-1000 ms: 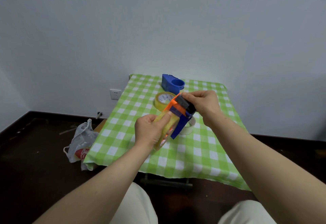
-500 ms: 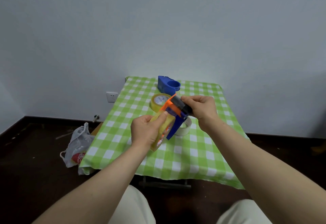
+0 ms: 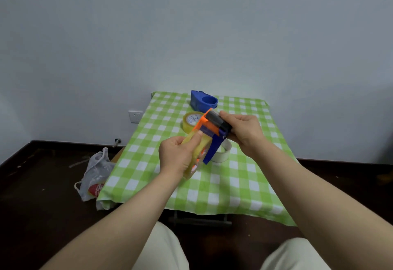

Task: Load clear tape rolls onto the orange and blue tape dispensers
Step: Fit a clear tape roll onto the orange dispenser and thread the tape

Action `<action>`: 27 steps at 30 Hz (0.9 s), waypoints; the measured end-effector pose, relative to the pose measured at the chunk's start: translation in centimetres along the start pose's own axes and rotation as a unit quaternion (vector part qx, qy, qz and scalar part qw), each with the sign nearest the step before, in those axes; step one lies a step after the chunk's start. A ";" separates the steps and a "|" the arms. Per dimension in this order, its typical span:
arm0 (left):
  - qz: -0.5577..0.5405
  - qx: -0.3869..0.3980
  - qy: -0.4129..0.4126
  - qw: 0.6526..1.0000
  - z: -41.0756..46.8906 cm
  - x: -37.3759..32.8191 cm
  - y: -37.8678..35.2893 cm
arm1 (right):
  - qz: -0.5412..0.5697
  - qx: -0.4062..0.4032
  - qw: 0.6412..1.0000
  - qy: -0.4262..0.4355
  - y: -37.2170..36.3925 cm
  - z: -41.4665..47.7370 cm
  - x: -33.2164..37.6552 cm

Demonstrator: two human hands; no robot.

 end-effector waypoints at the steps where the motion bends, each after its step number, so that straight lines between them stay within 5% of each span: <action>1: 0.003 0.000 0.000 1.000 0.0 0.0 0.0 | -0.014 -0.011 1.000 0.009 0.1 0.1 -0.1; 18: 0.048 0.007 -0.008 0.999 -0.2 0.7 -0.1 | -0.095 -0.006 0.995 0.027 -0.1 0.4 0.6; 27: 0.037 -0.004 -0.005 0.999 -0.4 0.3 -0.2 | -0.013 0.010 1.000 -0.003 0.4 -0.3 0.4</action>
Point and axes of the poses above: each hand's wrist, its own z-axis towards the middle knuckle, its own y-axis out of the back of the hand, x = y × z, the point moved 1 cm from there along z, towards the middle knuckle, and after that the axes turned 12 degrees about z, right-handed, at the moved point
